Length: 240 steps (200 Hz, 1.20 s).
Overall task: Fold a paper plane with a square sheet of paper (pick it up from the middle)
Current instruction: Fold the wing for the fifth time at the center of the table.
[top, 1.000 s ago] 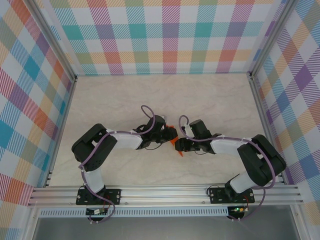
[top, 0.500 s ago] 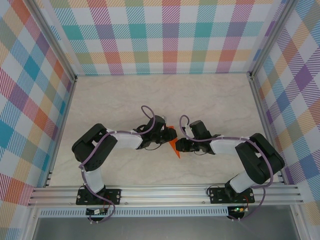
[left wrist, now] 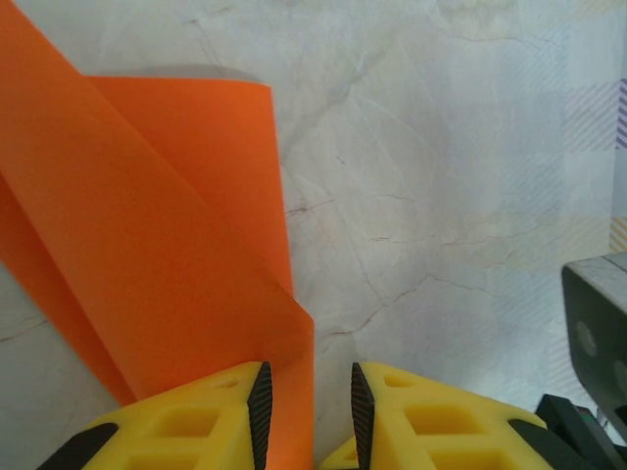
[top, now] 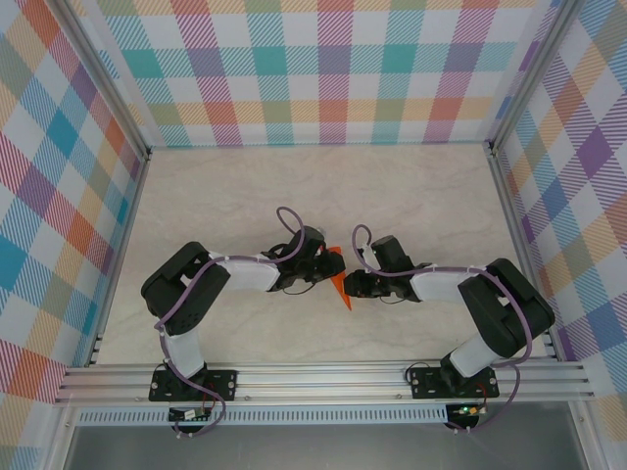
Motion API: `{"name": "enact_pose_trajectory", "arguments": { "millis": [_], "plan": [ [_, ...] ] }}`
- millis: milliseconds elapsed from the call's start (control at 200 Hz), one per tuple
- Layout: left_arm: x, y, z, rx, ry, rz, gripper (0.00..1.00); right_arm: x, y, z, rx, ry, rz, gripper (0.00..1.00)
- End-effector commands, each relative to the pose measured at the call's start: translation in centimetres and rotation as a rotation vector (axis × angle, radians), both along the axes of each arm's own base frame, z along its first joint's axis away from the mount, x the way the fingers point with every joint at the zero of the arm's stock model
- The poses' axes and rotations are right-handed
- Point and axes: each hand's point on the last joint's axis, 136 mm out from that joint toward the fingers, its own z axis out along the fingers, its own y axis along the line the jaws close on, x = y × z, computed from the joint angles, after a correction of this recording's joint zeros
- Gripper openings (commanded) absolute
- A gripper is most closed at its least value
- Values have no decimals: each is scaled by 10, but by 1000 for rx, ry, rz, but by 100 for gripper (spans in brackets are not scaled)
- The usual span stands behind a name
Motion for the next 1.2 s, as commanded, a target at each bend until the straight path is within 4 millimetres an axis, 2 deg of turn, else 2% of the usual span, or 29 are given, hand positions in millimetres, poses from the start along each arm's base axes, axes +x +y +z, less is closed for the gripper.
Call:
{"name": "enact_pose_trajectory", "arguments": {
  "millis": [0, 330, 560, 660, 780, 865, 1015, 1195],
  "plan": [
    [2, 1, -10, 45, 14, 5, 30, -5, 4, 0, 26, 27, 9, 24],
    [4, -4, -13, 43, 25, -6, 30, -5, 3, -4, 12, 50, 4, 24],
    [3, -7, -10, 29, 23, -20, 30, -5, 6, 0, 27, 73, -4, 29],
    [2, -7, -9, 27, 24, -27, 30, -3, 6, 1, 30, 93, -28, 34],
    [2, -8, -8, 24, 24, -29, 30, -2, 12, 11, 79, 94, -30, 35],
    [3, -10, -7, 20, 21, -31, 30, -1, 13, 12, 84, 99, -40, 45],
    [4, -11, -5, 15, 19, -32, 30, 1, 13, 12, 77, 96, -45, 52],
    [4, -15, 0, -10, 13, -40, 30, 3, 2, 1, 1, 100, -73, 45]
  ]
}}
